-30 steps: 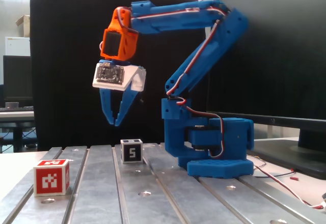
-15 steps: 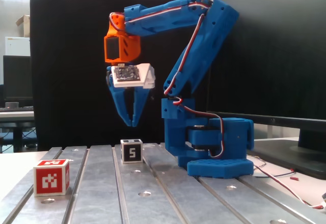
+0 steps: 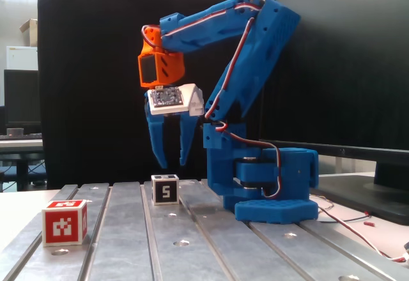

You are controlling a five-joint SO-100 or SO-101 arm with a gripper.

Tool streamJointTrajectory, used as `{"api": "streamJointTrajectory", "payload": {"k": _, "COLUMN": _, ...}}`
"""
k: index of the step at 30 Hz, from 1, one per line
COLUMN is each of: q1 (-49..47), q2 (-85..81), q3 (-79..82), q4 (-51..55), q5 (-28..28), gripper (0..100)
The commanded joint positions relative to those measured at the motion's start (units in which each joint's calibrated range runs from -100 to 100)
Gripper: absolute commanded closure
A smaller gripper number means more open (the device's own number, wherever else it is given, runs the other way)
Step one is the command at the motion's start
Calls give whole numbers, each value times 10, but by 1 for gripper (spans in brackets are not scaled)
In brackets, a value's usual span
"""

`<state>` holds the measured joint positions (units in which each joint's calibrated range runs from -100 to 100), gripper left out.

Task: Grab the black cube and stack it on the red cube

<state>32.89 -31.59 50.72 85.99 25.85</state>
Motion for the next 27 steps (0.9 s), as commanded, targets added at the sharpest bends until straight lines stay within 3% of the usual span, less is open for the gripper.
{"api": "streamJointTrajectory", "payload": {"k": 1, "q1": 1, "q2": -2, "q3": -4, "q4": -4, "q5": -1, "gripper": 83}}
{"api": "streamJointTrajectory", "payload": {"k": 11, "q1": 1, "q2": 3, "q3": 2, "q4": -15, "q5": -2, "gripper": 75}}
{"api": "streamJointTrajectory", "payload": {"k": 27, "q1": -1, "q2": -2, "q3": 63, "q4": -63, "q5": -2, "gripper": 75}}
